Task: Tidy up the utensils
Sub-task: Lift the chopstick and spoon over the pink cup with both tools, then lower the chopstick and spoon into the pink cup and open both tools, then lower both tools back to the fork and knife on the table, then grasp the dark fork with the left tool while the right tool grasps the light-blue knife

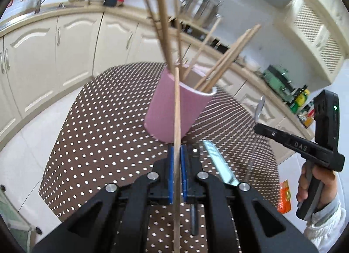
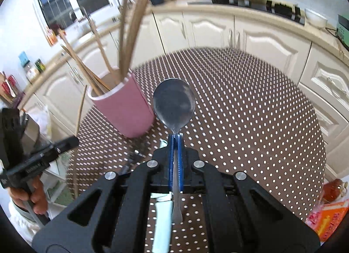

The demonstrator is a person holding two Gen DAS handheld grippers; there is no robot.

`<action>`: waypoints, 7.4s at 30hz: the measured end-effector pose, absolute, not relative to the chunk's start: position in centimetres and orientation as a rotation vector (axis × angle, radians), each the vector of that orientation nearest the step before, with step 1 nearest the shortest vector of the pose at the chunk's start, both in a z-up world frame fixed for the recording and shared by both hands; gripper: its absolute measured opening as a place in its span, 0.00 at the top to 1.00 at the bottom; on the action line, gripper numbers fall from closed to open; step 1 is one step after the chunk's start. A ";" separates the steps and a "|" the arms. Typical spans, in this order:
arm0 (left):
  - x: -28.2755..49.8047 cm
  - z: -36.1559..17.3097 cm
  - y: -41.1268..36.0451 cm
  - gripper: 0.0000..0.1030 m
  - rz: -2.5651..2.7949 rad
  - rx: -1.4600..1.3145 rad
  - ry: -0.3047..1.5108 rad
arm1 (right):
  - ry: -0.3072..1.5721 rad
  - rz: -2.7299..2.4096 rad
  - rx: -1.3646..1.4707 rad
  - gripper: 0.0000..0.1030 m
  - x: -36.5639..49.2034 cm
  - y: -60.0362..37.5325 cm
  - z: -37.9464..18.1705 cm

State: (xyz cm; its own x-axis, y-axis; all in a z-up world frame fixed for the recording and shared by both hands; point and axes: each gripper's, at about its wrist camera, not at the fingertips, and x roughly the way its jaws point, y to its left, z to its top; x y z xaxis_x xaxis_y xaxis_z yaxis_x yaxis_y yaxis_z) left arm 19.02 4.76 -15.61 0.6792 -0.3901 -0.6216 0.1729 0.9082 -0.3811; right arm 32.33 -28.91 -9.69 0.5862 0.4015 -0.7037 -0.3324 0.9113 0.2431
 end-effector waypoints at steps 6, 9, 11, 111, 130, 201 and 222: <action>16.8 -13.4 3.7 0.94 -0.350 -0.287 0.631 | 0.749 0.477 0.119 0.97 29.5 -28.7 -6.7; 16.9 -11.9 2.8 0.94 -0.352 -0.256 0.588 | 0.733 0.498 0.126 0.98 29.3 -27.0 -5.1; 16.8 -11.1 2.4 0.94 -0.361 -0.259 0.569 | 0.727 0.499 0.120 0.98 29.3 -26.5 -5.1; 25.9 -9.4 2.1 0.66 -0.217 -0.243 0.252 | 0.260 0.522 0.301 0.96 31.3 -20.2 -5.7; 22.8 -9.3 4.2 0.50 0.011 -0.141 0.387 | 0.305 0.512 0.188 0.96 27.9 -18.4 -6.6; 25.9 -19.5 -6.0 0.64 -0.247 0.021 1.087 | 0.849 0.296 0.170 0.37 25.1 -28.4 -13.0; 24.4 -18.5 -5.0 0.90 -0.235 -0.077 1.012 | 1.117 0.389 0.014 0.37 29.3 -23.2 -15.0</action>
State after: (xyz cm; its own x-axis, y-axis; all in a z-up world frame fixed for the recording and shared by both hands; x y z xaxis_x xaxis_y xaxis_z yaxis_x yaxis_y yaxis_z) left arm 24.38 -4.98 -18.52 0.5072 -0.2303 -0.8305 0.1593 0.9721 -0.1722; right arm 29.25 -23.24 -15.01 0.3786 0.3118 -0.8715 -0.2978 0.9325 0.2043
